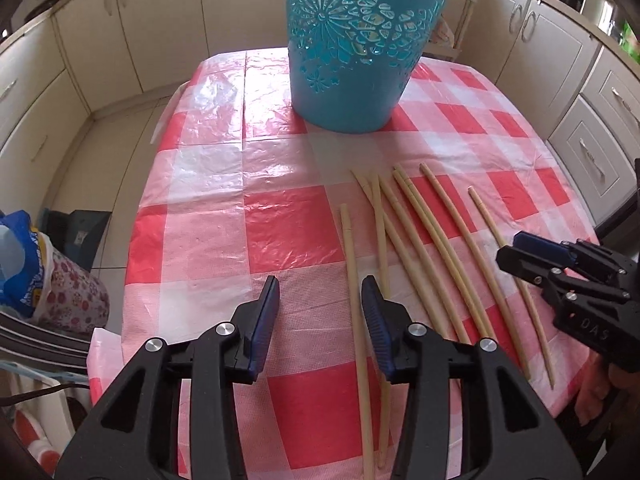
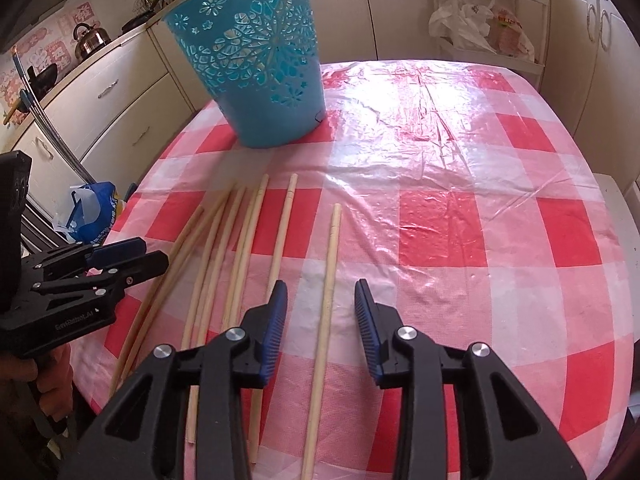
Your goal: Organize utensils
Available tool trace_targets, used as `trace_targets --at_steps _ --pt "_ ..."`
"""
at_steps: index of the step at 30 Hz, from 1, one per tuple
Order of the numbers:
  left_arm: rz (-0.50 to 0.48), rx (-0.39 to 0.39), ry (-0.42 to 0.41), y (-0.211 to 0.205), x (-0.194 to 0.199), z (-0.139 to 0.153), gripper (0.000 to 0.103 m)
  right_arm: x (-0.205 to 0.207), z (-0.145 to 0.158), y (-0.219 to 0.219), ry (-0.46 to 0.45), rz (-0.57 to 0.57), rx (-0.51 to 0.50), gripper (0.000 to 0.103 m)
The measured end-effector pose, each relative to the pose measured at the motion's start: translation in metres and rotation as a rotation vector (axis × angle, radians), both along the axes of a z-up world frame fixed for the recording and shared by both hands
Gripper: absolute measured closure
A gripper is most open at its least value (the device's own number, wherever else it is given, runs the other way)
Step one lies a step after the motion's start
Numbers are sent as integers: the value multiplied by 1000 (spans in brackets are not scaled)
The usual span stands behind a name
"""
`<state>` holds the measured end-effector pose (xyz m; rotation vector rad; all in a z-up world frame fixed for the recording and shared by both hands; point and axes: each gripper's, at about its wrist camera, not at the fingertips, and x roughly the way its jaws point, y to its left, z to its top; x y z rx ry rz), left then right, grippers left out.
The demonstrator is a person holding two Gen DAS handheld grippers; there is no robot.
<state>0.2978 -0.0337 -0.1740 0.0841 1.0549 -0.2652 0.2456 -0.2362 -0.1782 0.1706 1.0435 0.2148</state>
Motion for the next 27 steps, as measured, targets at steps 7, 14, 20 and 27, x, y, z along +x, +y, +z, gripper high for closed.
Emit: trace_targets --at_steps 7,14,20,27 --pt "-81 107 -45 -21 -10 -1 80 2 0 9 -31 39 -95 81" --pt "-98 95 -37 -28 -9 0 98 2 0 7 -27 68 -121 97" --pt "-95 15 26 -16 -3 0 97 6 1 13 -3 125 -192 97" --pt "-142 79 27 -28 0 1 98 11 2 16 20 135 -176 97"
